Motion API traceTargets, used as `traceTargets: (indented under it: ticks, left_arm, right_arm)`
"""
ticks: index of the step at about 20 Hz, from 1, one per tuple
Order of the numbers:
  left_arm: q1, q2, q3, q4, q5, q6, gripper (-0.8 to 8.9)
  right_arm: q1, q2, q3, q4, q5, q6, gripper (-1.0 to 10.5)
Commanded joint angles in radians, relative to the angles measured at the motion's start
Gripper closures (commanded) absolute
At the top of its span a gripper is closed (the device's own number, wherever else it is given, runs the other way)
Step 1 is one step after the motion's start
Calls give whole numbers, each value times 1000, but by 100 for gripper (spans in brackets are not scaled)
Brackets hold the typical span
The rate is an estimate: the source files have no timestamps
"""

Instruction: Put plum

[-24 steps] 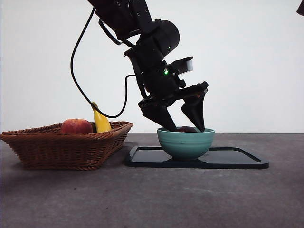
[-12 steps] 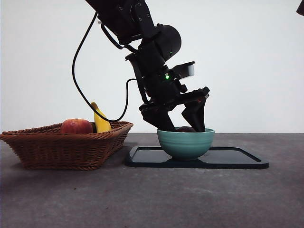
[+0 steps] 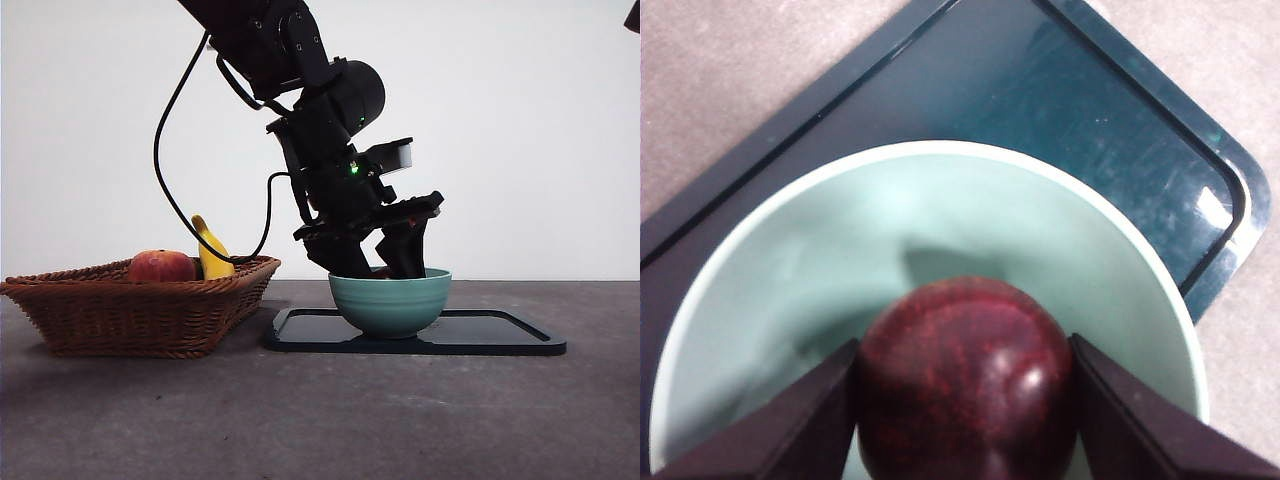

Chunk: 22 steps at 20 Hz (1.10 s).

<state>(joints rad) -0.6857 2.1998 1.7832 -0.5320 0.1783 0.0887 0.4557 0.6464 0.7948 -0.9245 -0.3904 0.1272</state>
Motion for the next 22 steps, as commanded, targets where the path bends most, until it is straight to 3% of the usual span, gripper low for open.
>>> traceTargets:
  ticks: [1,8,15,22]
  left_arm:
    - [-10,29,61,-12,-3,8,606]
    - [16,-66,242,-158,-3,2,605]
    - [87,-351,274,-253,-3,-48,599]
    - [224,-579,272,-553,-14,-48,599]
  right_arm:
    - [6,4,7,6,-3,-16,685]
    - [6,3,7,5,-2,-24,685]
    - [6,3,7,5,-2,-31,685]
    - [6,3,7,5,-2,-39,685]
